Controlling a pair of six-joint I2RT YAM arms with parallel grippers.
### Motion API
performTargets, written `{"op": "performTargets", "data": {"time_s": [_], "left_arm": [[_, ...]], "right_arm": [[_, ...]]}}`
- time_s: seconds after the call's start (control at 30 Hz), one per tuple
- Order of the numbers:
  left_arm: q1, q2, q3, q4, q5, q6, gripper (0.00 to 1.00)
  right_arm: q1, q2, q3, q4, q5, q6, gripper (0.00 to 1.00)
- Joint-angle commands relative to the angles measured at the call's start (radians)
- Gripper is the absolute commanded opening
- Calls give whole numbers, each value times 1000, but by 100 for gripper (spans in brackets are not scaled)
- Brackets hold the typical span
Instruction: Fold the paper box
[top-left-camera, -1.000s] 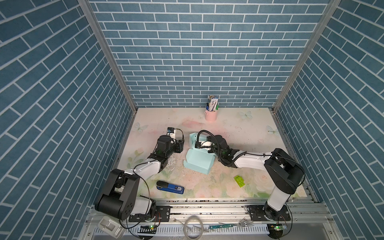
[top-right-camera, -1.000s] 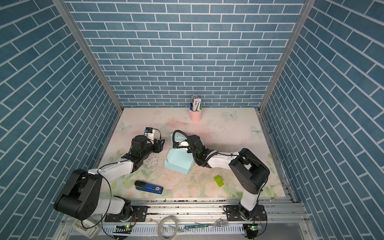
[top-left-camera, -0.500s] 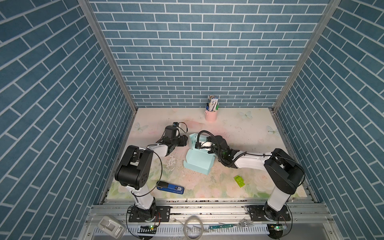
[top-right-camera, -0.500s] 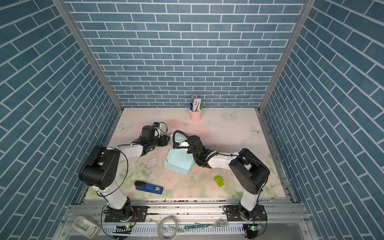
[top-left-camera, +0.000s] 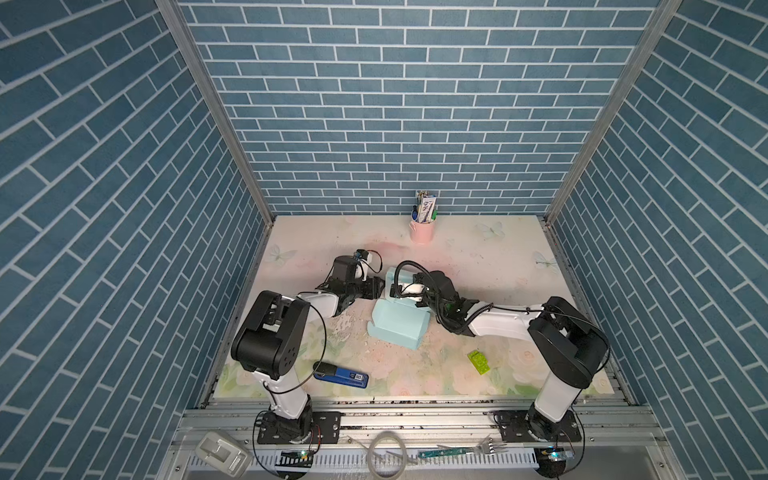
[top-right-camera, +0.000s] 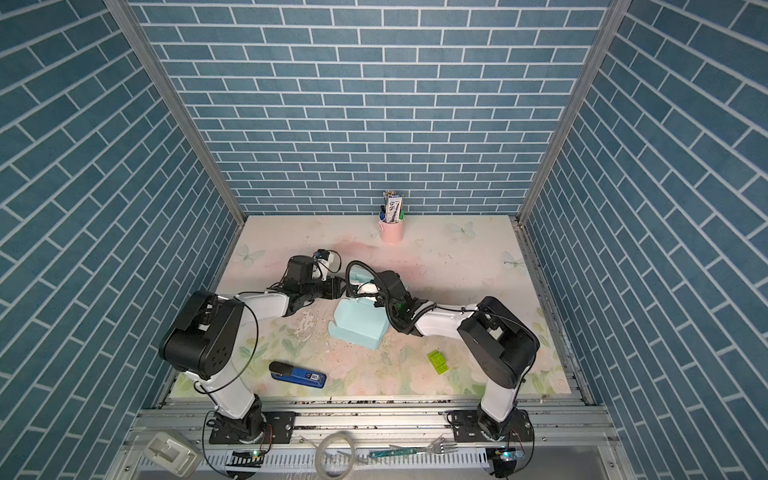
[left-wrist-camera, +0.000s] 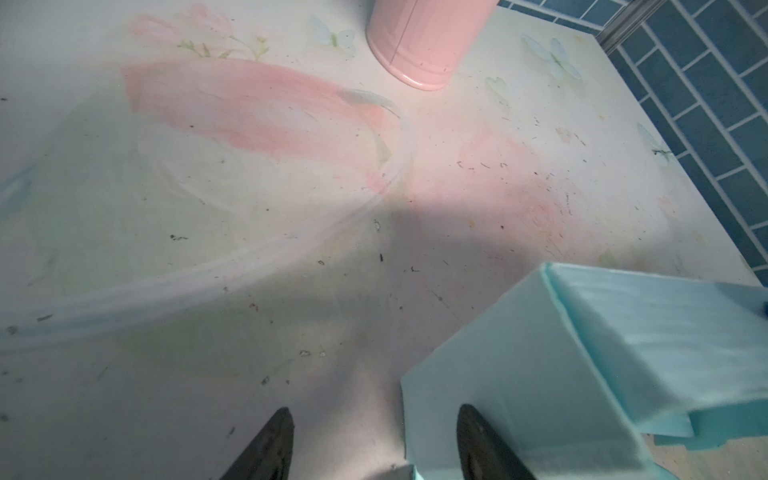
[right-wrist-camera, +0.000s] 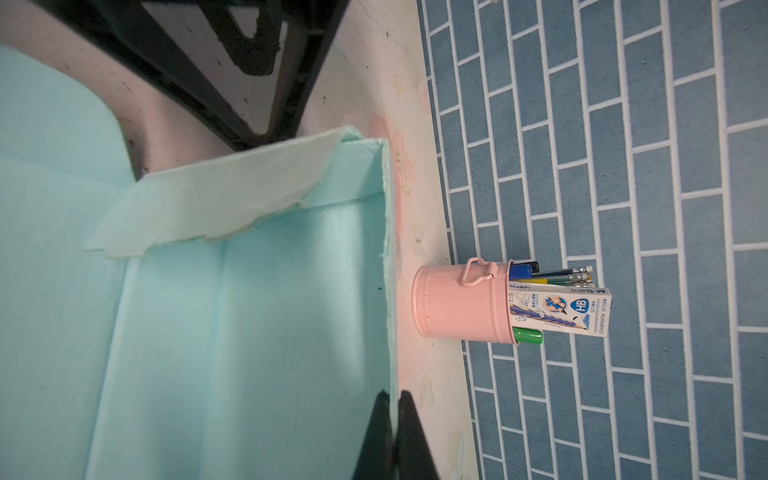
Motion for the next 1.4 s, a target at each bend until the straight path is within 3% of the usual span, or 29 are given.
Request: {"op": "performTargets", "data": {"time_s": [0.0,0.5,0.7,1.07,1.37], "left_arm": [[-11,-36,-33,44,40,13,65],[-25,-88,-131,179,115,-4,65],[-35,-32,-75,148,109,21,64],[-80,7,21,57,29,96,61],[-118,-10,15,79,-154,108,47]], "right_arm": [[-5,13,24,7,-16,-6,0],[-18,-5,26,2,-25,9,0],[-17,-12,24,-2,-28,13,0],[-17,-22,19,2,-32,18,0],[-16,-34,13,8,-39,33,0]]}}
